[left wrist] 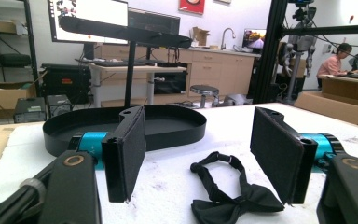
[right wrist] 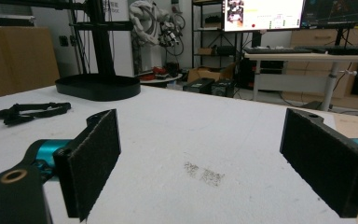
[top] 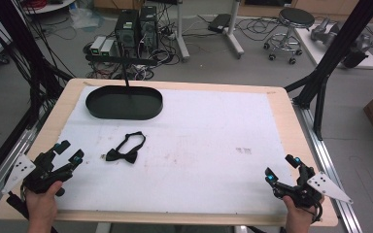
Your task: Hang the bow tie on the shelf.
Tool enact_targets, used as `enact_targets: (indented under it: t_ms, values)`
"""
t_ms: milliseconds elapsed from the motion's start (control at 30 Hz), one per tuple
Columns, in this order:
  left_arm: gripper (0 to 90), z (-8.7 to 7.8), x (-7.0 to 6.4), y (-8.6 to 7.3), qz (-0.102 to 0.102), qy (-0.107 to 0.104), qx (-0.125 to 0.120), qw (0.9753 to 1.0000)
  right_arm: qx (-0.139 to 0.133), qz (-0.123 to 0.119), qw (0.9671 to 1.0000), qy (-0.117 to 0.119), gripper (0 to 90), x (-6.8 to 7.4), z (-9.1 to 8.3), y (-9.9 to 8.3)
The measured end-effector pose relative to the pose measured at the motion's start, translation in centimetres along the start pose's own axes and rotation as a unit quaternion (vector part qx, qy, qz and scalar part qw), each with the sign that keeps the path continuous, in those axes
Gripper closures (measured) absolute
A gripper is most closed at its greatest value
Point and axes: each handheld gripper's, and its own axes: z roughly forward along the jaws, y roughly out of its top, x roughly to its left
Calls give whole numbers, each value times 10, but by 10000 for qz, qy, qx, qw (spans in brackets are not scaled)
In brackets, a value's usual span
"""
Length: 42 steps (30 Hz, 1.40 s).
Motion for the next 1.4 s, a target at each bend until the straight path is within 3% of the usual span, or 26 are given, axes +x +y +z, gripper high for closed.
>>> enact_targets:
  t_ms: [133,200,500,567,767,900,1100,1167,1233,1400]
  values:
    - [341,0,0,0,-22,6,11,10000,4,-24,10000,-7,114,-1,0,0]
    - [330,0,0,1,-137,44,38,9999,-1,-8,10000,-2,114,-1,0,0]
    - [309,5,-3,3,-155,208,86,9996,44,-29,10000,1,114,0,0,-1]
    - [311,10,-7,2,-14,276,254,9993,29,-37,10000,-18,114,-1,-1,-1]
    - [365,19,-11,2,9,262,541,9982,37,10,10000,-8,114,1,-1,-1]
    - [383,26,-15,2,99,340,868,9956,28,-32,10000,8,114,1,0,-2]
    - [378,40,-23,5,184,226,1194,9924,34,33,10000,4,114,1,-1,-2]
    - [378,45,-25,5,231,236,1374,9900,23,15,10000,-16,114,0,-2,-2]
    - [379,52,-26,3,130,180,1585,9871,-12,30,10000,-34,114,0,-3,-1]
    - [392,64,-26,1,136,94,1790,9837,-8,78,10000,-41,114,-1,-4,-1]
